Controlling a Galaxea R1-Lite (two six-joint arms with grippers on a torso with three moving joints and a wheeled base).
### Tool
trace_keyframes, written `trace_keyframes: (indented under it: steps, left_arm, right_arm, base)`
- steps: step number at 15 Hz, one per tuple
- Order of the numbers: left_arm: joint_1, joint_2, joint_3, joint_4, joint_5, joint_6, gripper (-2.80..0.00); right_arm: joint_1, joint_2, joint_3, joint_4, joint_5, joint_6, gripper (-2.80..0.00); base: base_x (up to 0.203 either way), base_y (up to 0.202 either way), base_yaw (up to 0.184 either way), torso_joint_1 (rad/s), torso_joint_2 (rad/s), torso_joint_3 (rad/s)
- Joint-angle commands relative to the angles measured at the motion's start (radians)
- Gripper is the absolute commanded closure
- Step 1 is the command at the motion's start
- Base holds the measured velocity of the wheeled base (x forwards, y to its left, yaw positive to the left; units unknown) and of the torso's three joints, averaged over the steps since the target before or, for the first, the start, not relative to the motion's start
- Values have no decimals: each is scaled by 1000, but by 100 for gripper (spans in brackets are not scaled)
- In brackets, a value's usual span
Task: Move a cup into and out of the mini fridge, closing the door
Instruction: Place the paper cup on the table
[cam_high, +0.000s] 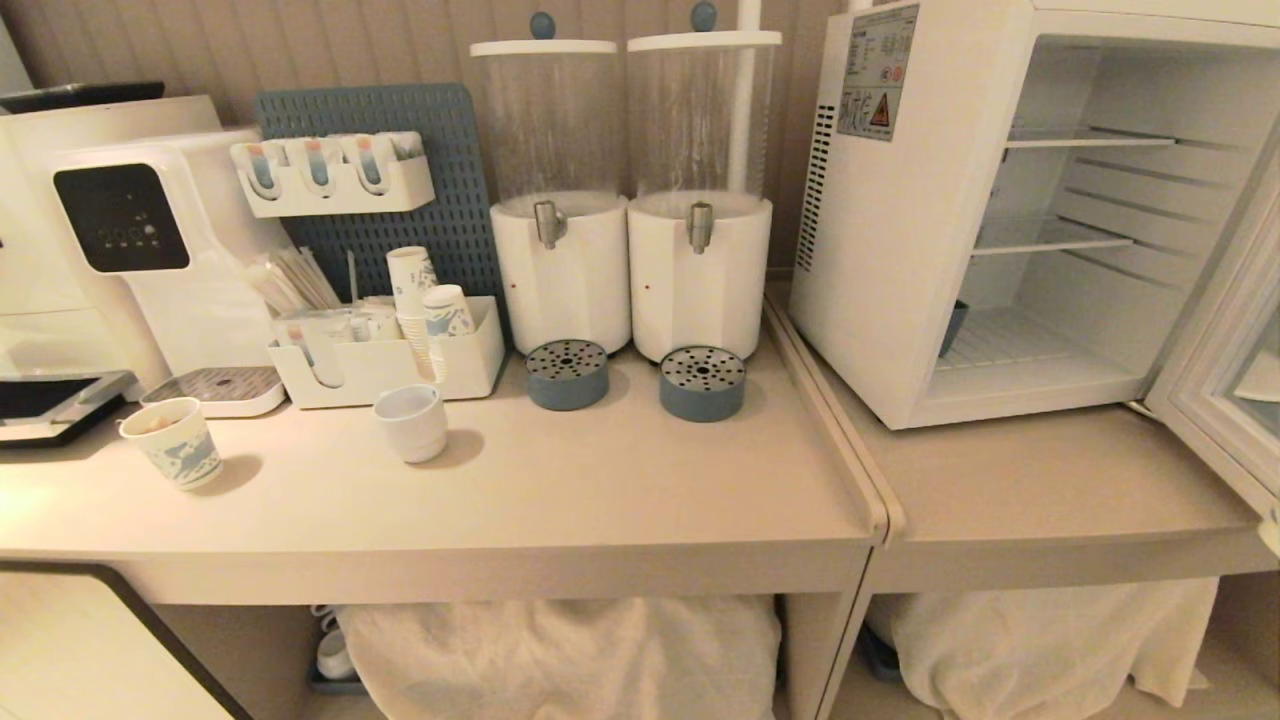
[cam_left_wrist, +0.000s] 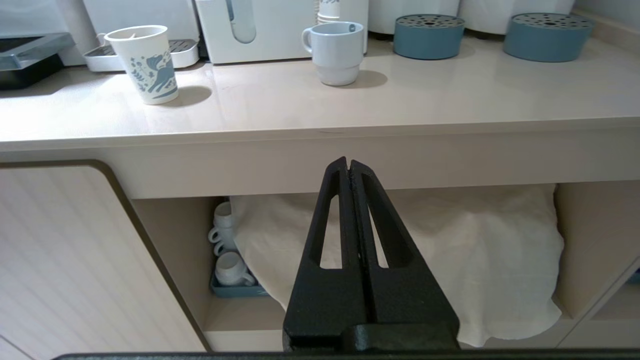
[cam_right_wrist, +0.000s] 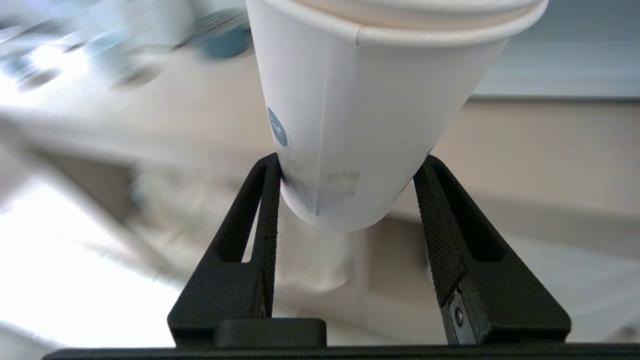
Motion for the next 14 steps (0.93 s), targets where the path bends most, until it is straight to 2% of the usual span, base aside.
trace_keyframes:
  steps: [1, 3, 4, 6, 8, 10, 12, 14]
  left_arm:
    - [0, 2, 20, -1, -1, 0, 0]
    - [0, 0, 20, -1, -1, 0, 0]
    - [0, 0, 20, -1, -1, 0, 0]
    - [0, 0, 20, -1, -1, 0, 0]
    - [0, 0, 20, -1, -1, 0, 0]
    - [0, 0, 20, -1, 0, -2, 0]
    - [0, 0, 20, -1, 4, -11, 0]
    - [0, 0, 20, -1, 4, -12, 0]
  right_arm:
    - [82, -190, -21, 139, 11, -2, 0]
    - [190, -306, -54, 295, 5, -3, 0]
    - [215, -361, -65, 351, -6, -1, 0]
    - [214, -459, -42, 379, -33, 0, 0]
    - [213, -560, 18, 358, -125, 0, 0]
    - [213, -573, 99, 258, -311, 25, 0]
    - [213, -571, 234, 92, -404, 42, 0]
    - [213, -571, 395, -82, -459, 41, 0]
  base:
    - [0, 0, 0, 0, 0, 0]
    - [0, 0, 0, 0, 0, 0]
    - [0, 0, 0, 0, 0, 0]
    - [0, 0, 0, 0, 0, 0]
    - [0, 0, 0, 0, 0, 0]
    - [0, 0, 0, 0, 0, 0]
    - [0, 0, 0, 0, 0, 0]
    - [0, 0, 0, 0, 0, 0]
